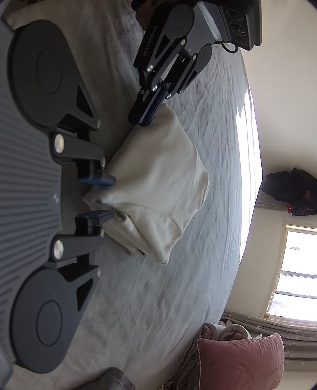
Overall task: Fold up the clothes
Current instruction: 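Lower both grippers onto the folded white sweatshirt bundle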
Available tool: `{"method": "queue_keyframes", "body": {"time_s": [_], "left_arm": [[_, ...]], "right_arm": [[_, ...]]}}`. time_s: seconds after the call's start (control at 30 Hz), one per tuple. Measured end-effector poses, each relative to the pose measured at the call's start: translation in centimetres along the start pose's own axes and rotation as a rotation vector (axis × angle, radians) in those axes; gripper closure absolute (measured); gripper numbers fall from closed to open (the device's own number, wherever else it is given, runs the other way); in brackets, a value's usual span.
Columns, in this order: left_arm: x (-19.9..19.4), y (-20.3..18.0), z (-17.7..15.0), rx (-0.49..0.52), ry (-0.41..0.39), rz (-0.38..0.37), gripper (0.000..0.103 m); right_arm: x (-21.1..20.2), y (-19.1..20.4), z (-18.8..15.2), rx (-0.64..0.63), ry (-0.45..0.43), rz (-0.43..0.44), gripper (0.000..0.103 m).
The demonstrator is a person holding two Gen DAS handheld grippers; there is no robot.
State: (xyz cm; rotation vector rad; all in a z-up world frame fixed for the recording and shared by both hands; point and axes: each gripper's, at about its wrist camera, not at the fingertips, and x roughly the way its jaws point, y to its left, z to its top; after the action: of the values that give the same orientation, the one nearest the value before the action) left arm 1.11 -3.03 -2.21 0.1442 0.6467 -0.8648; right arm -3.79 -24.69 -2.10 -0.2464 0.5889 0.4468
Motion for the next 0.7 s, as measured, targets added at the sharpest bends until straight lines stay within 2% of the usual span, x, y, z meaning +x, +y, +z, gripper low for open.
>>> {"method": "queue_keyframes", "body": {"time_s": [0.2, 0.23, 0.33, 0.4, 0.47, 0.5, 0.57, 0.7], "left_arm": [[-0.7, -1.8, 1.9, -0.007, 0.032, 0.035, 0.067], [-0.8, -2.3, 2.2, -0.002, 0.038, 0.057, 0.061], [-0.8, -3.7, 3.1, 0.014, 0.069, 0.104, 0.053], [-0.8, -4.4, 3.6, 0.014, 0.101, 0.158, 0.044], [-0.8, -4.8, 4.2, 0.009, 0.126, 0.2, 0.032], [-0.9, -4.9, 4.4, -0.003, 0.142, 0.214, 0.03], [-0.8, -4.9, 4.8, -0.031, 0.165, 0.231, 0.018], [-0.8, -4.5, 5.2, -0.057, 0.201, 0.265, 0.008]], "right_arm": [[-0.8, -0.9, 1.3, 0.06, -0.029, -0.012, 0.074], [-0.8, -1.1, 1.5, 0.086, -0.027, -0.015, 0.071], [-0.7, -1.9, 2.5, 0.182, -0.007, -0.025, 0.057], [-0.4, -2.2, 2.9, 0.232, 0.018, -0.023, 0.056], [-0.2, -2.5, 3.2, 0.28, 0.045, -0.017, 0.044], [0.0, -2.7, 3.3, 0.304, 0.058, -0.013, 0.042], [0.3, -3.0, 3.5, 0.353, 0.084, -0.007, 0.037], [0.8, -3.6, 4.0, 0.45, 0.138, 0.006, 0.032]]}}
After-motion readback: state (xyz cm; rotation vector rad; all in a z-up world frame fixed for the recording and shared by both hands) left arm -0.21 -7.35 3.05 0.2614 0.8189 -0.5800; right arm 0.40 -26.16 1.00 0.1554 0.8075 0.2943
